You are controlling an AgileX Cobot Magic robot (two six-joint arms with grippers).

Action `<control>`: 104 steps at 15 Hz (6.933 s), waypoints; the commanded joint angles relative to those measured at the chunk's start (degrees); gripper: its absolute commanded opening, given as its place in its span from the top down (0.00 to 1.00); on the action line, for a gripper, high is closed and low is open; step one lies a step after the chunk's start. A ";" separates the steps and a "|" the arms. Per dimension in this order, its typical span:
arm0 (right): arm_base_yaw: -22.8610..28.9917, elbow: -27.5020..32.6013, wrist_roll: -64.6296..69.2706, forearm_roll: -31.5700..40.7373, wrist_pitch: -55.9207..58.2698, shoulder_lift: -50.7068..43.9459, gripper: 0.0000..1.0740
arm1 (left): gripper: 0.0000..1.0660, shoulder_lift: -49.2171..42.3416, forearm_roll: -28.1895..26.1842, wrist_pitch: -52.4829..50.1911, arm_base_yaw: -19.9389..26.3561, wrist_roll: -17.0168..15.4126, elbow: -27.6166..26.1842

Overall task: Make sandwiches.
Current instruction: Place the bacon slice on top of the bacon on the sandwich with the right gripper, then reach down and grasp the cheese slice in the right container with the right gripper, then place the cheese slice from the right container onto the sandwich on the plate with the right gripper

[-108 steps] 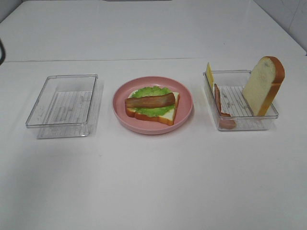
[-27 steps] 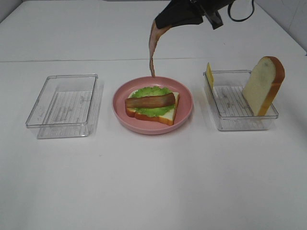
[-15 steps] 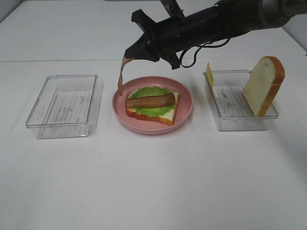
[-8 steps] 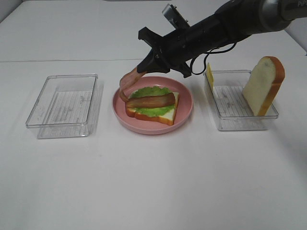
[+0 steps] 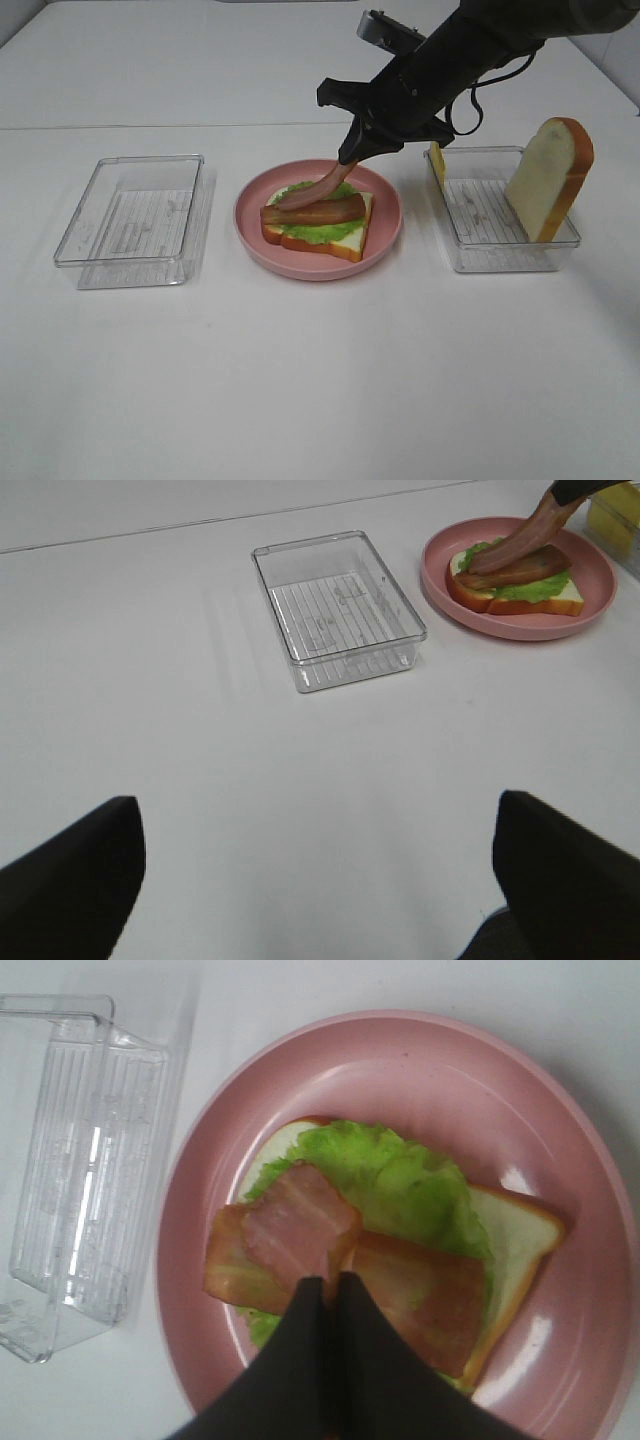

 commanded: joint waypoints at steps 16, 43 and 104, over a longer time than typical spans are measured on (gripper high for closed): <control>-0.23 -0.34 5.44 -17.02 3.67 -8.88 0.35 | 0.16 -0.46 0.00 -0.29 0.23 -0.06 0.17; -2.69 -6.82 20.63 -42.57 1.83 2.23 0.46 | 0.16 -0.46 0.00 -0.29 0.23 -0.06 0.17; 5.04 -6.70 5.10 -7.33 6.19 2.23 0.61 | 0.16 -0.46 0.00 -0.29 0.23 -0.06 0.17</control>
